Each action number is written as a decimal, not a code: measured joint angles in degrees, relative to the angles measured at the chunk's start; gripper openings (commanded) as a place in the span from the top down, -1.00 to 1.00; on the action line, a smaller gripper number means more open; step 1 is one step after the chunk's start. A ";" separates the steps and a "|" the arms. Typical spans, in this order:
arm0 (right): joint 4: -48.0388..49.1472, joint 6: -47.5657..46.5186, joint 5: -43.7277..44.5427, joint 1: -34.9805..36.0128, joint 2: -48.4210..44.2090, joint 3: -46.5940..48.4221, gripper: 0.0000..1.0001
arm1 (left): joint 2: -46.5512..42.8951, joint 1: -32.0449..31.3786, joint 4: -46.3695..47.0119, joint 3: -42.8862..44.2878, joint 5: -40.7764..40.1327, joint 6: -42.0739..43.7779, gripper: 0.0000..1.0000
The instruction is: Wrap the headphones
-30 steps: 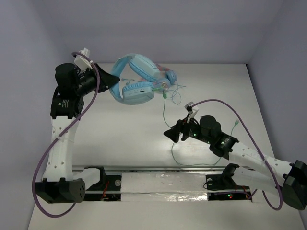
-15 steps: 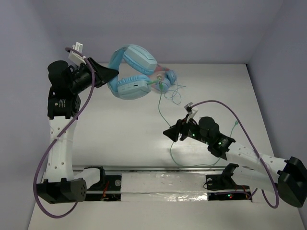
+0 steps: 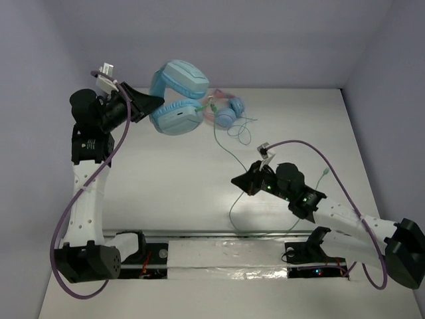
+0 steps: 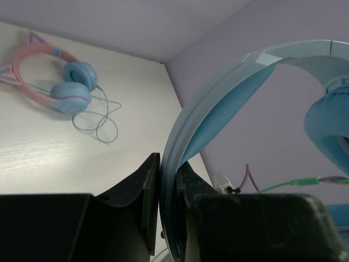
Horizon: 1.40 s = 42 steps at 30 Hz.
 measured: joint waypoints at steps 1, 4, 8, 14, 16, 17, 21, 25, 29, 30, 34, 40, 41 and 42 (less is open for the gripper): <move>-0.55 -0.28 -0.11 0.00 0.79 1.20 1.00 | -0.09 0.00 0.48 -1.84 0.00 -0.44 1.00; -4.28 -1.22 0.57 0.00 5.44 8.35 1.00 | -0.31 0.00 3.72 -8.68 -0.76 -3.56 1.00; -6.19 -2.16 1.18 0.00 16.90 21.49 1.00 | -1.51 0.00 7.74 -18.91 -4.24 -9.49 1.00; -8.09 -1.49 1.22 1.77 30.40 28.63 1.00 | -8.31 -1.57 10.47 -32.00 -18.69 -17.57 1.00; -10.97 -1.49 1.51 3.67 31.23 28.63 1.00 | -9.90 -3.74 9.42 -32.96 -25.75 -17.29 1.00; -12.52 -1.53 1.70 4.94 31.12 28.63 1.00 | -10.29 -5.22 9.11 -32.96 -29.14 -16.70 1.00; -18.99 -2.82 3.23 9.49 27.98 28.65 1.00 | -9.94 -11.52 6.29 -32.37 -42.64 -11.93 1.00; -28.26 -4.83 5.14 12.26 24.00 30.49 1.00 | -6.73 -16.72 1.36 -30.36 -52.98 -6.01 1.00; -36.83 -6.86 6.82 12.98 21.14 34.49 1.00 | -4.09 -20.68 -2.93 -30.18 -59.63 -1.07 1.00; -38.53 -7.48 7.23 13.07 20.63 35.58 1.00 | -3.61 -21.51 -3.96 -30.18 -60.76 0.24 1.00; -44.94 -10.45 7.21 13.20 19.98 40.92 1.00 | -0.52 -24.50 -8.33 -28.81 -62.05 5.90 1.00; -52.04 -14.78 6.32 13.22 25.49 48.37 1.00 | 5.77 -27.65 -11.76 -25.05 -56.37 13.92 1.00; -53.13 -15.23 6.40 13.22 26.25 48.81 1.00 | 6.05 -27.93 -12.44 -24.68 -55.36 15.30 1.00; -54.34 -15.58 6.60 13.22 26.67 49.03 1.00 | 6.12 -28.17 -13.20 -24.26 -54.42 16.65 1.00</move>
